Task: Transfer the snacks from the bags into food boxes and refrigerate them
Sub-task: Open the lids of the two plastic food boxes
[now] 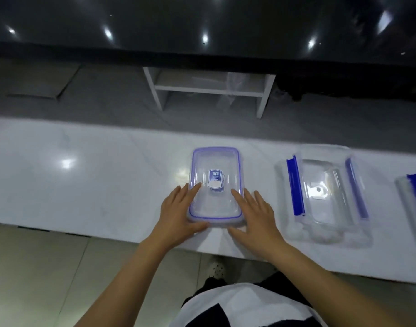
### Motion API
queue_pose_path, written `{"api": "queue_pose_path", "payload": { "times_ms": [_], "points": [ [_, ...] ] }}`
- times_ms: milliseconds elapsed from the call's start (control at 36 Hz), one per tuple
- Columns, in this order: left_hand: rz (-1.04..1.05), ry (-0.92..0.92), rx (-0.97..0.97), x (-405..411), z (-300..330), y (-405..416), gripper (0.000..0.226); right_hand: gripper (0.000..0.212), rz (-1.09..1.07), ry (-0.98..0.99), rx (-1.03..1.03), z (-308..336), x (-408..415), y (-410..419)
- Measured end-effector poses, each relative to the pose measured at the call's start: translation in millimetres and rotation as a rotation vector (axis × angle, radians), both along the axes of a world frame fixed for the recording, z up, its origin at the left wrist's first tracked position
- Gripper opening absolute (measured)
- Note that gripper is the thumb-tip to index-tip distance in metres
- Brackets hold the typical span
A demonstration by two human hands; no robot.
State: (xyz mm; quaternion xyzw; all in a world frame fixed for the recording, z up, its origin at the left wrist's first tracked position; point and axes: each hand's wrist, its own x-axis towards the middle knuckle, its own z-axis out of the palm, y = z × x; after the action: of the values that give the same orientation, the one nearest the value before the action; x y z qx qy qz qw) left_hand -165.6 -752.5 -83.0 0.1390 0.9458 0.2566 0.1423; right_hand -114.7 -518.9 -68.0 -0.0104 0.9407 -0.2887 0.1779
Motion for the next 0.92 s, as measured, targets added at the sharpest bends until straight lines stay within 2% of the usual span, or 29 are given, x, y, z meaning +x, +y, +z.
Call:
{"api": "queue_pose_path", "payload": {
  "times_ms": [194, 306, 361, 472, 556, 695, 806, 917],
  "points": [
    [0.006, -0.041, -0.022, 1, -1, 3, 0.107, 0.089, -0.005, 0.005, -0.021, -7, 3, 7],
    [0.041, -0.103, -0.040, 5, 17, 8, 0.113, 0.092, -0.002, -0.095, -0.015, 12, 5, 12],
    [0.035, -0.066, -0.020, 9, 35, 15, 0.108, 0.090, 0.003, -0.130, 0.005, 29, 13, 18],
    [-0.065, 0.020, 0.056, 10, 71, 67, 0.099, 0.082, -0.038, 0.012, 0.000, 75, 49, 53],
    [-0.237, 0.044, 0.112, 16, 85, 140, 0.093, 0.075, -0.235, 0.098, 0.043, 104, 88, 107],
    [-0.448, 0.087, 0.132, 31, 93, 228, 0.083, 0.066, -0.548, 0.109, 0.035, 122, 140, 184],
    [-0.504, 0.096, 0.152, 57, 94, 316, 0.085, 0.069, -0.816, 0.137, -0.042, 127, 196, 261],
    [-0.589, 0.069, 0.118, 91, 101, 397, 0.086, 0.072, -0.968, 0.147, -0.033, 129, 249, 334]
  ]
}}
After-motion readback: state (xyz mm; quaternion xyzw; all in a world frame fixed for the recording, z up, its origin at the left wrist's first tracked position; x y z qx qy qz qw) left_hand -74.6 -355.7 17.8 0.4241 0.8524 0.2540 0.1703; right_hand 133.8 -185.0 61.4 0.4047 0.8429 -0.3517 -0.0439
